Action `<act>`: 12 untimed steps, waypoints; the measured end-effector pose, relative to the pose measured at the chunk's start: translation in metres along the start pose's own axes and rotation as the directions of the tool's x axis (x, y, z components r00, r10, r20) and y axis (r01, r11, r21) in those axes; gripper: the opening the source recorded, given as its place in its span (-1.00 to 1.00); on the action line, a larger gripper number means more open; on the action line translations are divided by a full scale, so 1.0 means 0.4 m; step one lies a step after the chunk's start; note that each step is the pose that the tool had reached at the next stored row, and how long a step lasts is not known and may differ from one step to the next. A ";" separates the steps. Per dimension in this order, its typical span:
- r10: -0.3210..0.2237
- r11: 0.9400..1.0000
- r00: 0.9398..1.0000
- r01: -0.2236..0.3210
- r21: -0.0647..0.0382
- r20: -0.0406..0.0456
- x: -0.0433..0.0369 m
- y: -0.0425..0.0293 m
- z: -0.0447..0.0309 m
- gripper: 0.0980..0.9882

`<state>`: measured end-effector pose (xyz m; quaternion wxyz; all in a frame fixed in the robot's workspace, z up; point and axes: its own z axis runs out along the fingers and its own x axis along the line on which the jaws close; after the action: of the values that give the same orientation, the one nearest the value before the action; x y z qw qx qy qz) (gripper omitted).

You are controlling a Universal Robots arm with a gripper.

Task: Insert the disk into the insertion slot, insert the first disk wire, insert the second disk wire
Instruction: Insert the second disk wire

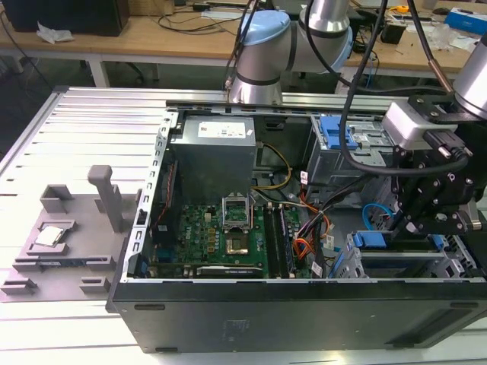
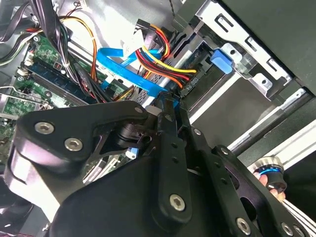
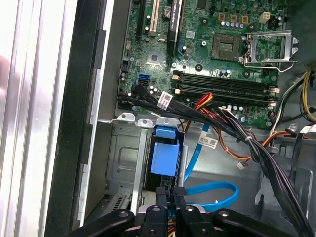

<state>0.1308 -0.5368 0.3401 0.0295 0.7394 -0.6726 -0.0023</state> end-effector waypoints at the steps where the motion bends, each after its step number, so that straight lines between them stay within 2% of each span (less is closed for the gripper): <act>1: 0.011 1.000 1.000 -0.011 0.000 0.001 0.000 0.000 0.000 -0.85; 4: 0.049 0.999 0.999 -0.049 -0.002 0.002 0.001 0.000 0.000 -0.85; 12: 0.061 0.998 0.998 -0.061 -0.003 0.003 0.006 -0.005 0.001 -0.85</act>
<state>0.1328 -0.5389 0.3396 0.0295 0.7185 -0.6949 -0.0035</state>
